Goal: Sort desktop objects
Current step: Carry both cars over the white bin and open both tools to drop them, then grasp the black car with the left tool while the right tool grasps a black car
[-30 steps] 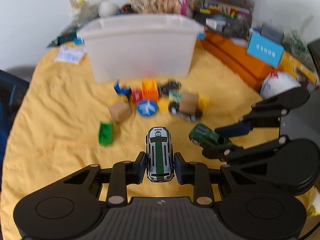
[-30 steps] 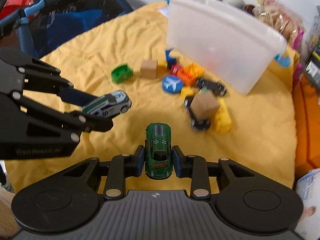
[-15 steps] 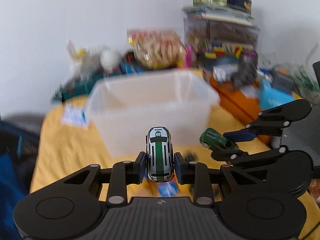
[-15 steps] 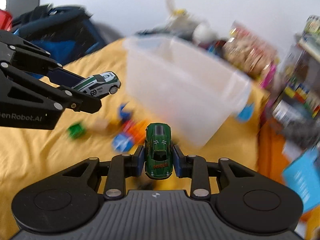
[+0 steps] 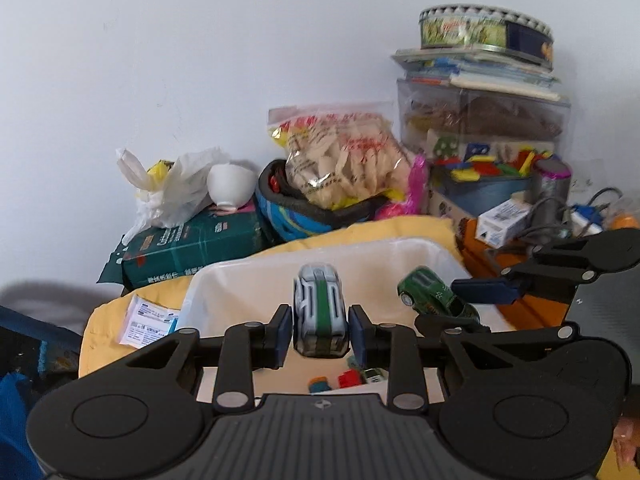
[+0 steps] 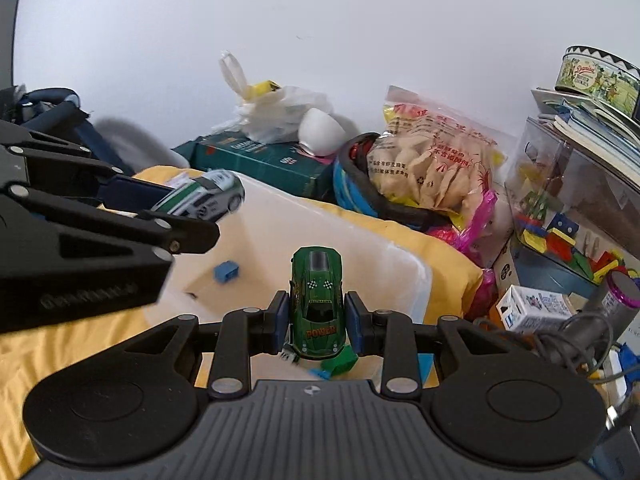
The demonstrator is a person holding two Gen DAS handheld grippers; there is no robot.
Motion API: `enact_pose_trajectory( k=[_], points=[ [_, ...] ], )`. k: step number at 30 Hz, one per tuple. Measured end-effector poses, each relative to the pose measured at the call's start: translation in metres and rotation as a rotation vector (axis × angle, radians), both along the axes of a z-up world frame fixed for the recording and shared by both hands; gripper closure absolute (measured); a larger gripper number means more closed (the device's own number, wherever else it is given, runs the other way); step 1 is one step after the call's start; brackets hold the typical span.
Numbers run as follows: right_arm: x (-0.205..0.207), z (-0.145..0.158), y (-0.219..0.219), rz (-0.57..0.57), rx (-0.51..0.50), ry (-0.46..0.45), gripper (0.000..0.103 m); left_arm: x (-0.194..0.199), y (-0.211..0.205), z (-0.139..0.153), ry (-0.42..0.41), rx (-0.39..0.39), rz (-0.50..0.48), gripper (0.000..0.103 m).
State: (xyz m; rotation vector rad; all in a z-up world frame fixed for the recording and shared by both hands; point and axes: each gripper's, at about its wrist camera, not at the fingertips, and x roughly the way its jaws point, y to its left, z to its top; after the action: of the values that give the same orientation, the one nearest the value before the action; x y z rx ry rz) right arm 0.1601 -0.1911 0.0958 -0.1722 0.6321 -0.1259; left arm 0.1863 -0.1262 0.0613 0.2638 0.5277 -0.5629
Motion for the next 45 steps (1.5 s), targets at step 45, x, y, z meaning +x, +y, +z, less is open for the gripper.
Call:
enact_pose_trajectory(
  k=[45],
  points=[
    [-0.112, -0.108, 0.037, 0.267, 0.113, 0.285, 0.06, -0.136, 0.104, -0.104, 0.216, 0.01, 0.128, 0.031]
  ],
)
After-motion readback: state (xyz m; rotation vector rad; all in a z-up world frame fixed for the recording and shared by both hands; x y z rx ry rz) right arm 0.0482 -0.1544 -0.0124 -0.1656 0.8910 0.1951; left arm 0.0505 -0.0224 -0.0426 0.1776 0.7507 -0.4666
